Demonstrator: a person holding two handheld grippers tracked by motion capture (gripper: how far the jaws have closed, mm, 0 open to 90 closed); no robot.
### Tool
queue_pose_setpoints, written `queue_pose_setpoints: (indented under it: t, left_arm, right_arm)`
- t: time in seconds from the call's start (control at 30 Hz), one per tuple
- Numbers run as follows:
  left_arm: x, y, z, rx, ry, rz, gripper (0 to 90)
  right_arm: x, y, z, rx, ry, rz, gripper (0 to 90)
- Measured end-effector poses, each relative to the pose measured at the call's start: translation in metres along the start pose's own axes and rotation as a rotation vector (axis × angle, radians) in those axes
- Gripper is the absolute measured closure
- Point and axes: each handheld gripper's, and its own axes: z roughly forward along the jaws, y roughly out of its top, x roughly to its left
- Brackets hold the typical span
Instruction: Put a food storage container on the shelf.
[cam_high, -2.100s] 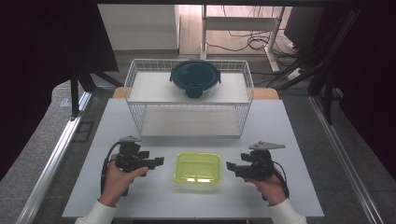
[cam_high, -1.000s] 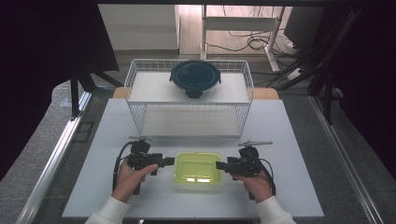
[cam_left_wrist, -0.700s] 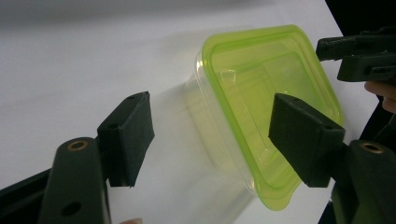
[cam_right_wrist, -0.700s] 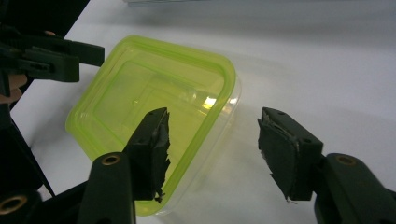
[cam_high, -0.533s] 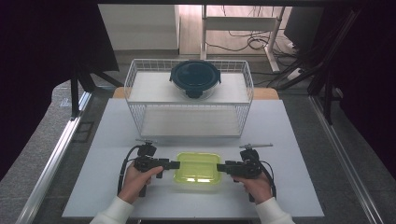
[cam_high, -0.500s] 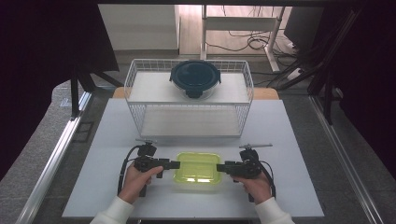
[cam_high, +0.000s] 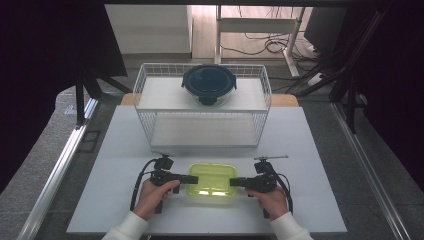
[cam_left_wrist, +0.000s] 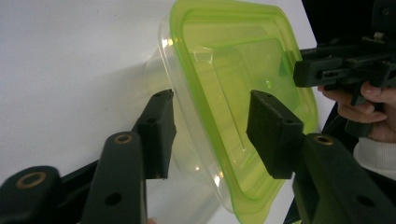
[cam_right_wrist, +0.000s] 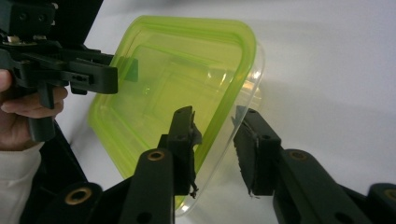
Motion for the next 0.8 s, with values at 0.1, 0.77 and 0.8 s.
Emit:
queue_pose_setpoints:
  t: [0.1,0.77,0.8]
  left_arm:
    - [-0.001,0.0,-0.004,-0.018,0.008,-0.005,60.5]
    - [-0.026,-0.002,-0.027,-0.099,0.015,0.06,78.4]
    - [-0.027,-0.002,-0.028,-0.106,0.014,0.061,78.4]
  right_arm:
    - [0.0,0.0,-0.002,-0.003,0.005,0.012,70.8]
    - [0.018,0.004,-0.026,-0.094,-0.001,-0.071,78.5]
    - [0.02,0.004,-0.027,-0.095,-0.001,-0.072,78.5]
